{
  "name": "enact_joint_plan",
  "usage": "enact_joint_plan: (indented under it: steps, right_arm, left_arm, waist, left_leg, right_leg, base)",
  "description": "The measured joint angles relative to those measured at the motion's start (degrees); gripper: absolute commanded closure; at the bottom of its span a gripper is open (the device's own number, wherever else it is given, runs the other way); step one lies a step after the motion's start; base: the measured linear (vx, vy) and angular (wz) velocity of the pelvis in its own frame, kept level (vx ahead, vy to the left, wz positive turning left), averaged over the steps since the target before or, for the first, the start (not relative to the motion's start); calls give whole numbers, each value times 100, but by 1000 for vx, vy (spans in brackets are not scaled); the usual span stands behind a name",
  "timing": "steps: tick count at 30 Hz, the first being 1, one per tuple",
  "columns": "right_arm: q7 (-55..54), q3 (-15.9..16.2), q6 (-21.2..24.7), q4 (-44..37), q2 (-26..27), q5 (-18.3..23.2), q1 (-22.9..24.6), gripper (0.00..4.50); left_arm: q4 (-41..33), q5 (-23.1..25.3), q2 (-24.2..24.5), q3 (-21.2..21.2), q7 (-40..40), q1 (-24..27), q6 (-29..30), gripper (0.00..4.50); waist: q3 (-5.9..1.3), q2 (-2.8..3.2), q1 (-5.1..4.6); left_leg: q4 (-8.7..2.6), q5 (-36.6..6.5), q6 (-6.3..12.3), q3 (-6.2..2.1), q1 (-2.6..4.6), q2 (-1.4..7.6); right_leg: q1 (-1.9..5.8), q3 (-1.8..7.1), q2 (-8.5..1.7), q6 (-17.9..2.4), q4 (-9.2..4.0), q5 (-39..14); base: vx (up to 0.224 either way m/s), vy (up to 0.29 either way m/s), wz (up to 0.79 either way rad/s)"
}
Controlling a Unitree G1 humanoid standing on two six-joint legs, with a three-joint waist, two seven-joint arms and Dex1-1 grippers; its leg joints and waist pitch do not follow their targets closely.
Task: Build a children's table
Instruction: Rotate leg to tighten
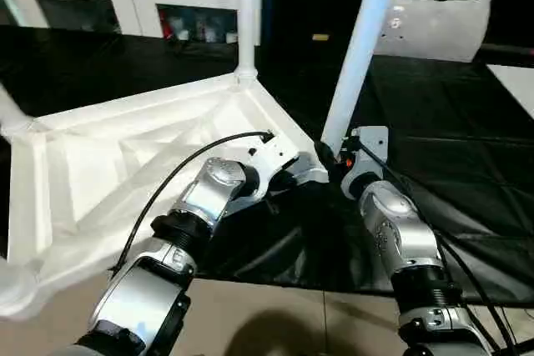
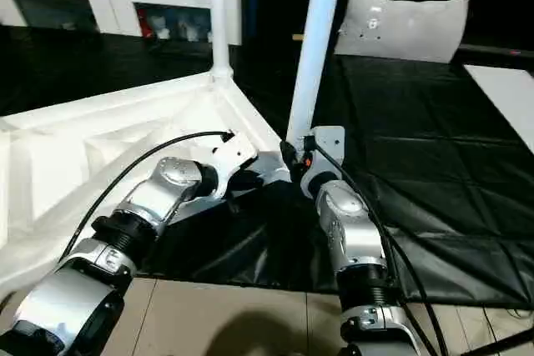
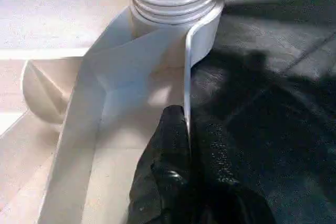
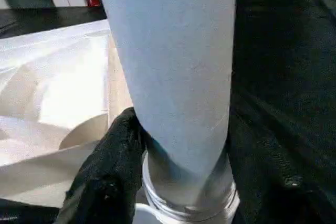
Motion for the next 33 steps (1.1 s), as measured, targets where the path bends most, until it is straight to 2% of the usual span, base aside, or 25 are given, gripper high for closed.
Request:
enact_joint_plan:
  steps: [2, 5, 6, 7, 8, 10, 14, 19, 23, 28, 29, 31, 33]
  right_arm:
    - [28, 0, -120, -14, -9, -1, 48, 146]
    - [179, 12, -315, -14, -32, -2, 105, 137]
    - [274, 48, -425, -14, -112, -5, 156, 114]
    - [446, 110, -548, -14, -230, -4, 233, 114]
    - [682, 165, -677, -15, -349, 1, 298, 92]
    - [1098, 180, -788, -41, -564, 67, 389, 76]
    - [1911, 393, -807, -72, -1021, 178, 492, 48]
    - [3510, 616, -1013, -171, -2004, 298, 492, 48]
    - [4485, 765, -1121, -113, -2162, 467, 437, 48]
    - [5400, 1034, -1106, 39, -2430, 628, 272, 48]
    - [5613, 1114, -1106, 48, -2472, 633, 237, 74]
    - [5939, 1249, -1107, 118, -2504, 635, 178, 74]
    - [6265, 1356, -1105, 229, -2511, 635, 160, 94]
  left_arm:
    - [-25, 4, 11, -26, -22, 0, -40, 450]
    - [-34, 4, 46, -56, -75, 0, -144, 450]
    - [-38, 4, 101, -69, -120, 0, -174, 450]
    - [-46, 1, 138, -89, -175, 4, -223, 450]
    - [-65, -3, 204, -123, -260, 11, -295, 450]
    - [-68, -15, 311, -159, -425, 18, -459, 450]
    - [-64, -50, 592, -201, -817, 38, -721, 450]
    - [-60, -155, 1115, -293, -1780, 118, -1200, 450]
    - [43, -165, 1346, -416, -2372, 104, -1618, 450]
    - [119, -224, 1552, -583, -3121, 97, -2157, 450]
    - [124, -226, 1587, -621, -3292, 92, -2257, 450]
    - [124, -231, 1626, -688, -3569, 78, -2401, 450]
    - [122, -266, 1653, -760, -3849, 74, -2528, 450]
  waist:
    - [0, 0, 29]
    - [0, 0, 40]
    - [0, 0, 47]
    - [0, 0, 65]
    - [0, 0, 62]
    - [0, 0, 56]
    - [0, 0, 60]
    - [0, -1, 96]
    - [0, -3, 118]
    - [1, -5, 295]
    - [1, -5, 336]
    - [0, -9, 392]
    - [0, -14, 438]
  left_leg:
    - [-19, 0, -1, 2, -1, 0]
    - [-20, 2, 1, 5, -15, 1]
    - [-18, 2, 1, 5, -24, 0]
    - [-16, 2, 1, 5, -34, 0]
    - [-11, 5, 6, 6, -54, 1]
    - [-7, 19, 30, 7, -94, 3]
    - [10, 20, 32, 7, -97, 10]
    - [39, 19, 32, 6, -97, 11]
    - [55, 19, 33, 5, -97, 13]
    - [72, 19, 32, 6, -96, 17]
    - [77, 19, 32, 6, -97, 19]
    - [84, 19, 32, 6, -98, 20]
    - [92, 19, 32, 8, -101, 19]
  right_leg:
    - [-9, -1, 1, 9, -1, -6]
    - [-37, 0, 2, 9, 4, -6]
    - [-44, 0, 1, 8, 4, -5]
    - [-53, 0, 1, 8, 5, -5]
    - [-74, 1, 1, 4, 8, -3]
    - [-97, 1, 2, 3, 16, -2]
    - [-114, -1, 4, 3, 39, -2]
    - [-109, 0, 3, -1, 47, 1]
    - [-106, 1, 2, -4, 62, 3]
    - [-109, 0, 0, -3, 91, 1]
    - [-109, 0, 0, -3, 95, 1]
    - [-108, 0, -3, -3, 98, 1]
    - [-106, 0, -7, -3, 99, 1]
  base:
    - [0, 0, 0]
    - [0, 0, 0]
    - [0, 0, 0]
    - [0, 0, 0]
    - [0, 0, 0]
    - [0, 0, 0]
    - [0, 0, 0]
    - [0, 0, 0]
    - [0, 0, 0]
    - [0, 0, 0]
    - [0, 0, 0]
    - [0, 0, 0]
    - [0, 0, 0]
